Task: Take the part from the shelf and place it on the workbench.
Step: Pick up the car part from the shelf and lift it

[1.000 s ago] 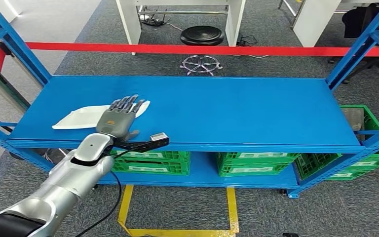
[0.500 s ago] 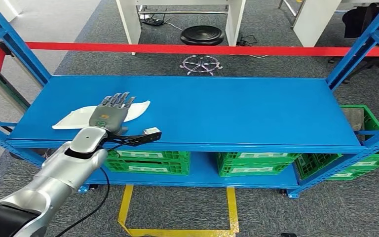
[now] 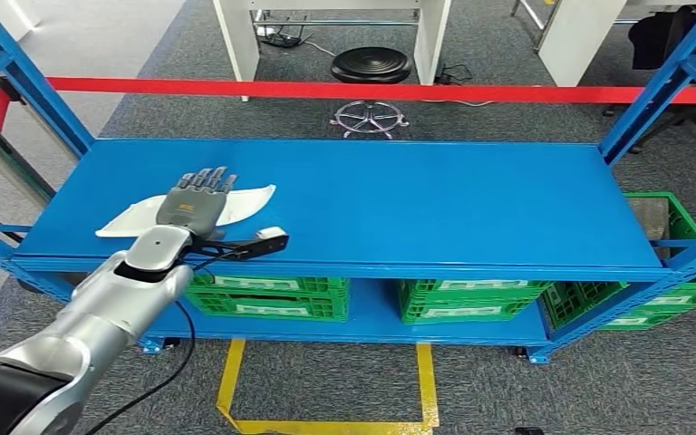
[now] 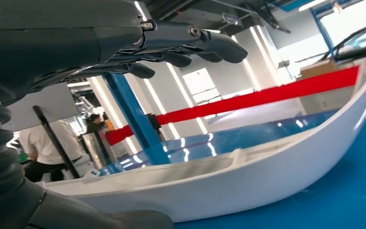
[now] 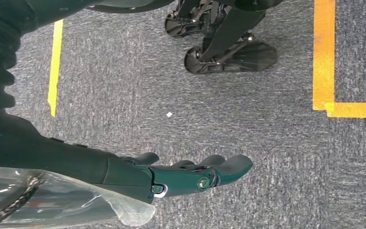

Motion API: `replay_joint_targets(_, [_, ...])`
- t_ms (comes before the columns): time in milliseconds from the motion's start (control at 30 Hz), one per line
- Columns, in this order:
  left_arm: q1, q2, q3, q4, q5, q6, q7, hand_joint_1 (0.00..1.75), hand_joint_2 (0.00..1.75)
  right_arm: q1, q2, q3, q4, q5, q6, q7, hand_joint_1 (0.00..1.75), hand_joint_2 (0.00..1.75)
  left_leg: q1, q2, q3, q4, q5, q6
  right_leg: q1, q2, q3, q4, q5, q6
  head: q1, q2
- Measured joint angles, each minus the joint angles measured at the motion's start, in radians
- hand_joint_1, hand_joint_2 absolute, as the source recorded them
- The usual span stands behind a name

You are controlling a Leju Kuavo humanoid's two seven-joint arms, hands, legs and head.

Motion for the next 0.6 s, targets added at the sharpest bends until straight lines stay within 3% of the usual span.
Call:
replay_joint_targets(233, [-0.046,0.026,0.000,0.094,-0.001,-0.072,0.010,0.00,1.75,0.000,0.000,-0.005,0.000,0.003,0.009,0.009,0.00,1.75,0.000,0.000,0.000,0.000,0.000,0.000,0.000,0.000,0.000,0.000,0.000,0.000,0.000,0.000])
replay_joint_targets(600, [-0.092,0.062,0.005,0.171,-0.004,-0.111,0.037,0.00,1.75,0.000,0.000,-0.016,0.000,0.007,0.017,0.011,0.00,1.75,0.000,0.000,0.000,0.000,0.000,0.000,0.000,0.000,0.000,0.000,0.000,0.000,0.000,0.000])
